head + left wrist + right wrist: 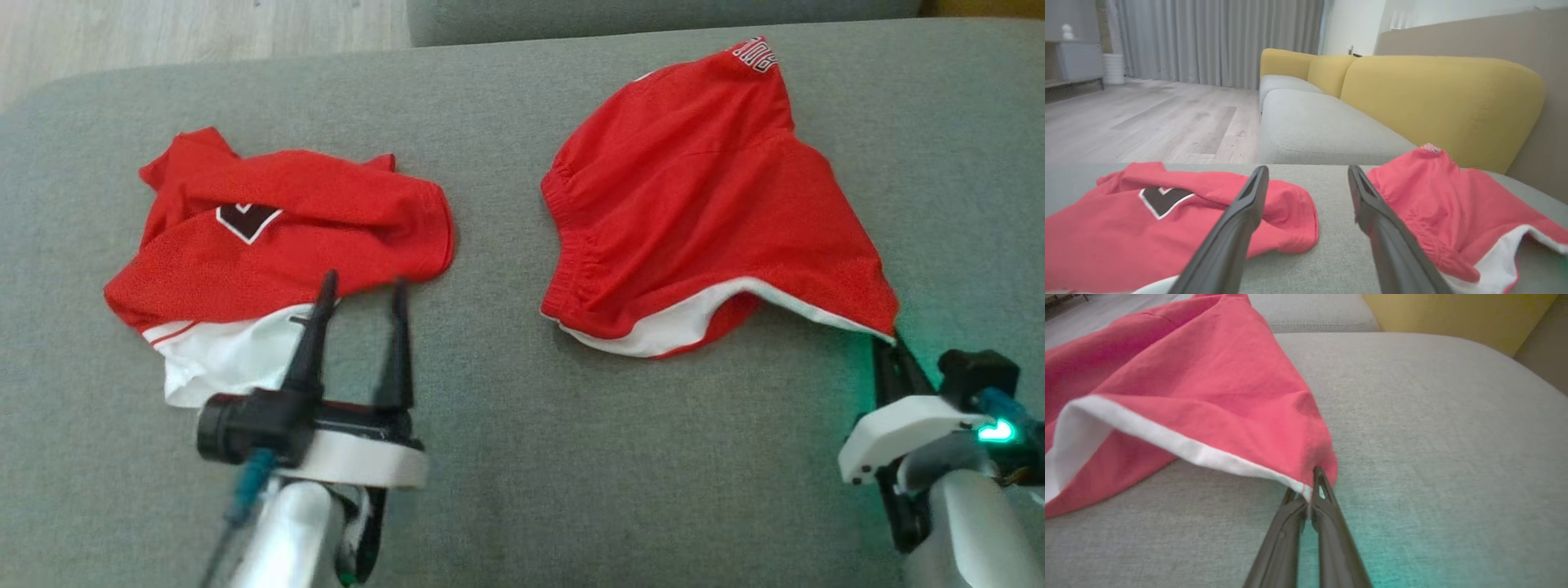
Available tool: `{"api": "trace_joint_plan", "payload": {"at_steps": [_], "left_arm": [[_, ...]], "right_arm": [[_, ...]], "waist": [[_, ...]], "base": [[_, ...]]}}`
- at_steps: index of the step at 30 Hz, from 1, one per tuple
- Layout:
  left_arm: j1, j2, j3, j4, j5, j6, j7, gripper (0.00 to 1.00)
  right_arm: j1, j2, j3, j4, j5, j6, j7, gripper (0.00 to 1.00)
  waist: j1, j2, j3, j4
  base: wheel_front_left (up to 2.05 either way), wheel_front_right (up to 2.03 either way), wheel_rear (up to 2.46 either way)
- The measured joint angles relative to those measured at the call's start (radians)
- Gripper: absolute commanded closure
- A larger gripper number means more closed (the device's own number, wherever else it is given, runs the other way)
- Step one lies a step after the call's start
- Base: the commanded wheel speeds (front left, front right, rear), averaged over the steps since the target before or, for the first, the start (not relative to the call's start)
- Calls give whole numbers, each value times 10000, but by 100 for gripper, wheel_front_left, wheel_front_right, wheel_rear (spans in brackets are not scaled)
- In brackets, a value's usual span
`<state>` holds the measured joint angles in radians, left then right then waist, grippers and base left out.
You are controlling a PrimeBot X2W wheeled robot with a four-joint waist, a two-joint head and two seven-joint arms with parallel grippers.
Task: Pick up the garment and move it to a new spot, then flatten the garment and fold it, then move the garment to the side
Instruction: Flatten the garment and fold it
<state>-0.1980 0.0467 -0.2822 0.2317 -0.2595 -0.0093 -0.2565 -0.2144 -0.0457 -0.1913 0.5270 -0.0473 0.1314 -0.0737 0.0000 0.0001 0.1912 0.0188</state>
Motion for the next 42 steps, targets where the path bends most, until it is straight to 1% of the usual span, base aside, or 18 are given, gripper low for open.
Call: {"api": "trace_joint_plan", "payload": {"at_steps": [2,3,7,12,15,21,28,34,35,36,42], "left_arm": [[-98,167,-558,236,865,-224,-2,0],[-178,192,-832,360,1114,-376,0,0],[-603,63,-1824,1231,1097,-830,-2,0],[-1427,59,-3047,2732,968,-1143,366,0],[-2031,38,-3465,3427,938,-1151,541,0],[-2976,44,-3595,4433,895,-1154,431,0],[-3401,36,-4025,4980,721,-1156,244,0],[-3504,36,-4475,5066,359,-1156,121,0],[-3511,40,-4585,5053,290,-1156,82,60],[-3512,40,-4667,5043,238,-1156,82,100],[-3510,107,-4905,4874,-59,-1158,73,100]], "right_arm": [[2,2,-257,-178,-219,0,10,100],[4,0,-418,-274,-359,0,56,100],[1,2,-761,-535,-844,0,284,100],[-42,2,-780,-637,-907,0,451,100],[-228,6,-673,-654,-901,0,481,100],[-558,6,-441,-662,-848,0,481,100],[-617,4,-420,-658,-848,0,493,100],[-620,4,-376,-648,-846,0,493,100],[-620,4,-370,-648,-846,0,493,100],[-620,4,-370,-646,-846,0,493,100],[-620,4,-380,-623,-848,0,491,100]], "waist": [[0,0,-2,-64],[0,0,6,-86],[0,0,57,-275],[0,0,253,-532],[0,0,401,-693],[1,0,692,-944],[0,0,818,-1083],[0,0,800,-1164],[0,0,792,-1172],[-1,0,785,-1176],[0,0,598,-1111]], "base": [[0,0,0],[0,0,0],[0,0,0],[0,0,0],[0,0,0],[0,0,0],[0,0,0],[0,0,0],[0,0,0],[0,0,0],[0,0,0]]}}
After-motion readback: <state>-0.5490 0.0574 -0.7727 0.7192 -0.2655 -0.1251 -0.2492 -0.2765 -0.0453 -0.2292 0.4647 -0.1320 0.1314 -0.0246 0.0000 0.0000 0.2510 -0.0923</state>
